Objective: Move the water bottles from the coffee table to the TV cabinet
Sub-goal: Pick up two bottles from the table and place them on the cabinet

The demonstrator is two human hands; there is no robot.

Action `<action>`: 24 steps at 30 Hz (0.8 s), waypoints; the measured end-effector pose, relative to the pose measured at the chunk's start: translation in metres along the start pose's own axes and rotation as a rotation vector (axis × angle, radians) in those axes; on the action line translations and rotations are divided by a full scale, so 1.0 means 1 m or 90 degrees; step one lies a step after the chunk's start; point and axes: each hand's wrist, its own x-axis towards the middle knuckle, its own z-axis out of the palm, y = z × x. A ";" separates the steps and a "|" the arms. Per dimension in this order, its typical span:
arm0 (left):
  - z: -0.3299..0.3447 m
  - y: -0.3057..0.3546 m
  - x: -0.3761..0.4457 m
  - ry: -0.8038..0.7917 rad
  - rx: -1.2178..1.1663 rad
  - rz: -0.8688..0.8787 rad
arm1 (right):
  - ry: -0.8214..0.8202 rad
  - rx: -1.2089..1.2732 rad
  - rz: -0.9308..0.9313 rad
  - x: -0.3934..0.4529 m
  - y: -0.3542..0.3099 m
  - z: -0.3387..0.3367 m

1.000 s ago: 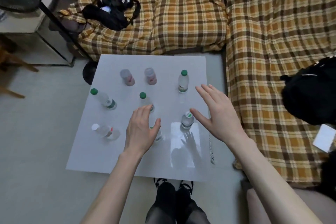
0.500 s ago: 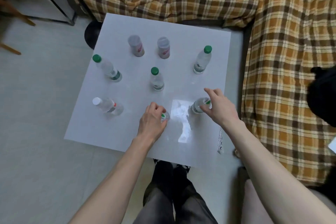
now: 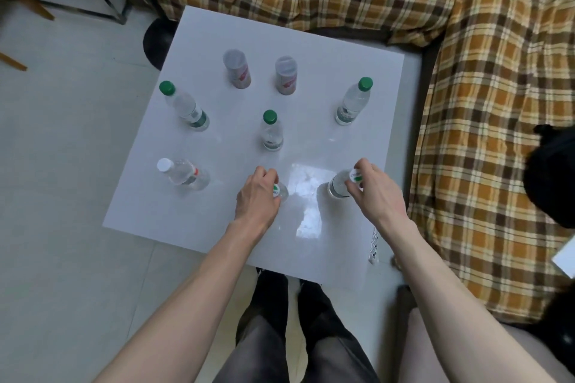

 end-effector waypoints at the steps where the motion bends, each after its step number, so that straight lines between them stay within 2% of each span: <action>1: -0.001 0.000 0.000 -0.003 0.001 -0.007 | 0.021 0.005 -0.012 -0.002 -0.001 -0.003; 6: -0.012 0.004 -0.014 0.026 -0.044 -0.025 | 0.101 0.030 -0.067 -0.015 -0.018 -0.032; 12: -0.045 0.012 -0.060 0.154 -0.145 -0.075 | 0.152 0.082 -0.183 -0.039 -0.057 -0.078; 18: -0.087 0.009 -0.131 0.336 -0.304 -0.131 | 0.176 0.101 -0.322 -0.066 -0.108 -0.120; 24: -0.132 -0.024 -0.205 0.566 -0.392 -0.162 | 0.151 0.088 -0.470 -0.095 -0.196 -0.138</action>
